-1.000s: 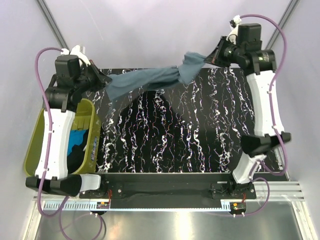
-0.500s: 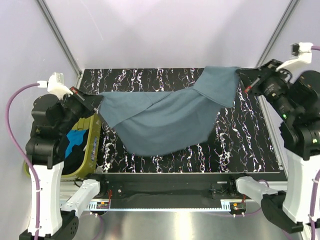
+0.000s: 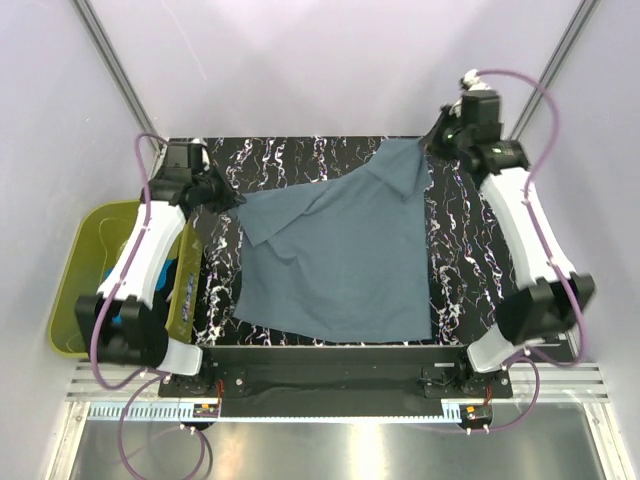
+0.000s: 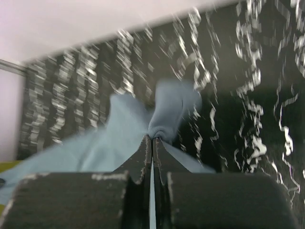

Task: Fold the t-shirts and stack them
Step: Flatten the tshirt out

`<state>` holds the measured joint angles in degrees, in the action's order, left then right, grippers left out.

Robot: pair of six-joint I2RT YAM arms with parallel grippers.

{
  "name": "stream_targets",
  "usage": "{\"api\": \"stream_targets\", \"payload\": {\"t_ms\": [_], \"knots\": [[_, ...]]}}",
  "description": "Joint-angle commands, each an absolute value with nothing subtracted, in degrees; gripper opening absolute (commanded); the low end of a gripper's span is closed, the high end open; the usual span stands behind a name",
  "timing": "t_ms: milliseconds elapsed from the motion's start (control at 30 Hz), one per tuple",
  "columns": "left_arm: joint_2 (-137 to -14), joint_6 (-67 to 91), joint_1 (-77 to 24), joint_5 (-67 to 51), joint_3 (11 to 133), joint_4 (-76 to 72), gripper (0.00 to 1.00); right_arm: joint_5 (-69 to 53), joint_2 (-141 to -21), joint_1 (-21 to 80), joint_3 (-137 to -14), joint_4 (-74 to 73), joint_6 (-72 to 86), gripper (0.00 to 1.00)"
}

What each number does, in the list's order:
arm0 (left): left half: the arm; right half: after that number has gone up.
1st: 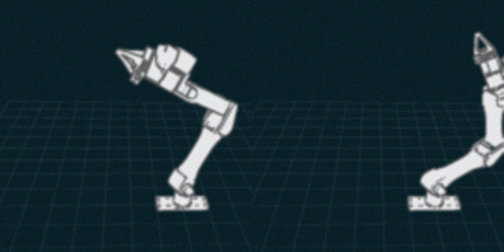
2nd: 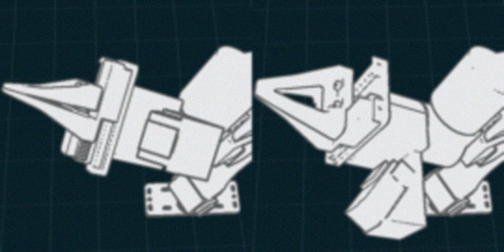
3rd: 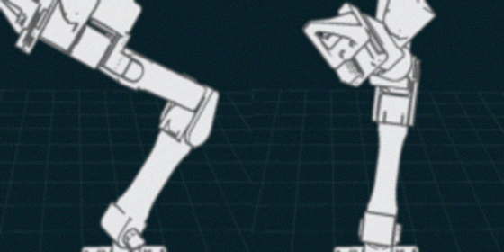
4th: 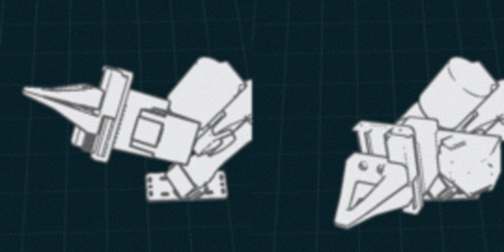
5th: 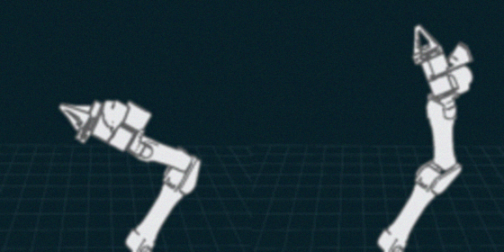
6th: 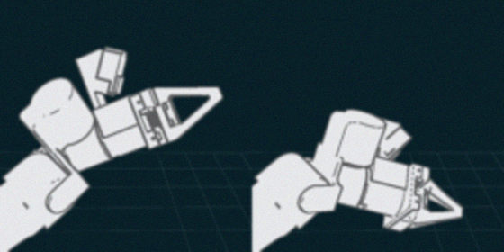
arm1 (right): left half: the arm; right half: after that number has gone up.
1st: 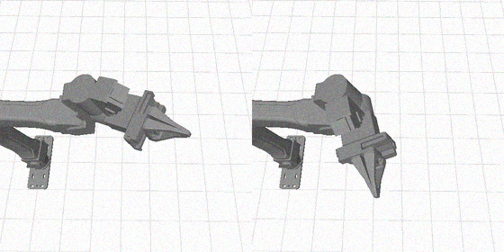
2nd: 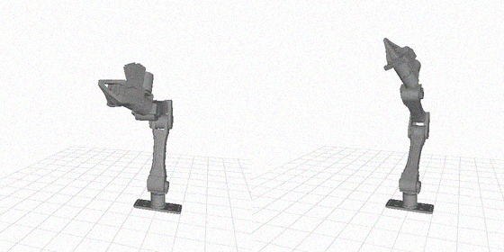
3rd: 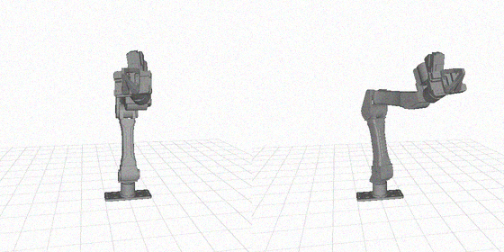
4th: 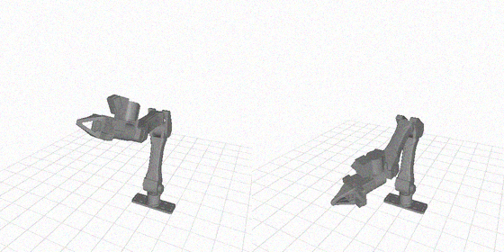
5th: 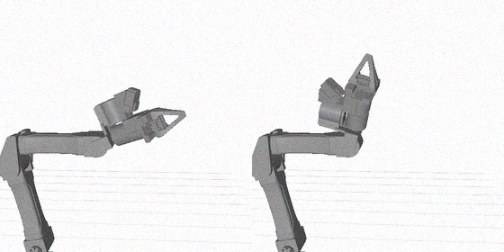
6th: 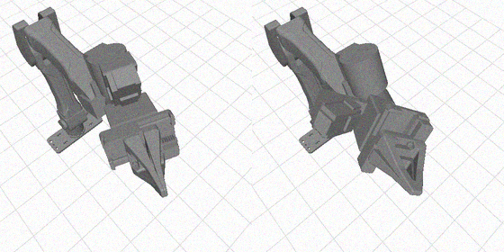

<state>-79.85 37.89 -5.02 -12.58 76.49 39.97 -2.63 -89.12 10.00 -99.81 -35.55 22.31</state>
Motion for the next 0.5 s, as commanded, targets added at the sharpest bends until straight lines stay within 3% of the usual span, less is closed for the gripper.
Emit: {"api": "stream_targets", "payload": {"t_ms": [0,200,467], "knots": [[-83.82,34.02,-4.22,-12.66,83.03,35.86,0.00,-1.32,-90.60,9.23,-101.86,-32.51,21.09,0.00],[-90.96,34.36,-4.04,-9.23,90.16,35.77,0.00,-5.00,-88.86,9.23,-97.31,-34.01,23.90,0.00],[-95.45,31.56,-3.87,-6.69,97.29,35.77,0.00,-12.47,-75.60,9.23,-81.14,-35.94,27.94,0.00]]}}
